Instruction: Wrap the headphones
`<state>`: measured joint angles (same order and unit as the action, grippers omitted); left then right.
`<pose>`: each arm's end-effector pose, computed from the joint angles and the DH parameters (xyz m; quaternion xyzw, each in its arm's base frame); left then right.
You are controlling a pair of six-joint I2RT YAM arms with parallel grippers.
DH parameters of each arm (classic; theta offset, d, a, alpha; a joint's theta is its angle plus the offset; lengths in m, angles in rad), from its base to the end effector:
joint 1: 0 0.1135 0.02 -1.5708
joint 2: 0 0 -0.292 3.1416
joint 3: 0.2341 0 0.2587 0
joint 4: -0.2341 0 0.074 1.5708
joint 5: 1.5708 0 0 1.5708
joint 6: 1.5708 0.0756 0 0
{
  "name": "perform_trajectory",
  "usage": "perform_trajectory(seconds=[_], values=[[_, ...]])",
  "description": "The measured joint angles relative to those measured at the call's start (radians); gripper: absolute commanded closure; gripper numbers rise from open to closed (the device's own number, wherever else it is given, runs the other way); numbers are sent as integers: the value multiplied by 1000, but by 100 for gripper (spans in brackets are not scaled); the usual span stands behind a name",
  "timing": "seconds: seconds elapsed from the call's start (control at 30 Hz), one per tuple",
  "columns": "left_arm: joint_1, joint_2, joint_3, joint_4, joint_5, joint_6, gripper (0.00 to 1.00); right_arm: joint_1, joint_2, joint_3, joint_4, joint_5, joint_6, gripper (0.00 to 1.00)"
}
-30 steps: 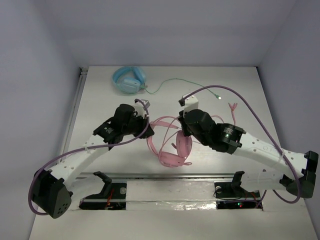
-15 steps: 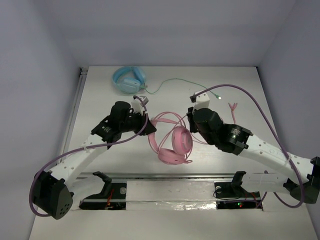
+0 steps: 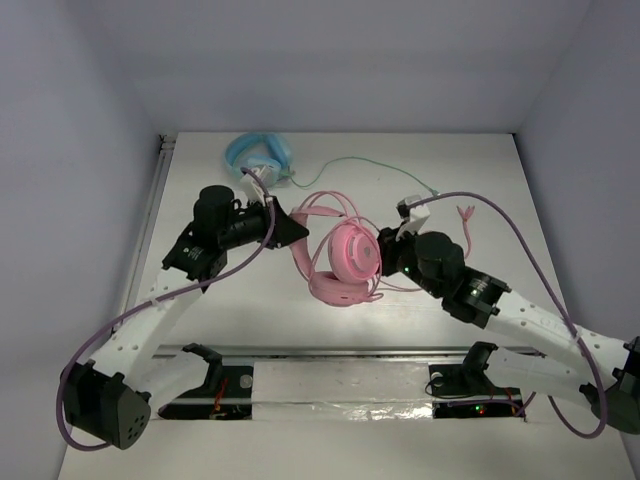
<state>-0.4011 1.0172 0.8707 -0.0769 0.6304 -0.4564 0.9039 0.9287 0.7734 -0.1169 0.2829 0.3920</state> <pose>0.2182 -0.1409 0.3546 0.1728 0.7481 -0.4669 0.4387 0.1676 0.1788 0.3283 -0.1172 0.7844 0.2717 0.5450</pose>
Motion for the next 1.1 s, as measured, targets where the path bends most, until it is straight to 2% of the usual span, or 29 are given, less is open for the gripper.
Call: perform_trajectory(seconds=[0.13, 0.23, 0.43, 0.67, 1.1], values=[[10, 0, 53, 21, 24, -43, 100, -21, 10, -121, 181, -124, 27, 59], [25, 0, 97, 21, 36, -73, 100, -36, 13, -194, 293, -191, 47, 52], [73, -1, 162, 18, 43, -119, 100, -101, 38, -277, 485, -313, 81, 50], [136, -2, 203, 15, 42, -175, 100, -107, 125, -299, 589, -371, 126, 50], [223, 48, 244, 107, 41, -329, 100, -107, 311, -387, 690, -393, 255, 51]])
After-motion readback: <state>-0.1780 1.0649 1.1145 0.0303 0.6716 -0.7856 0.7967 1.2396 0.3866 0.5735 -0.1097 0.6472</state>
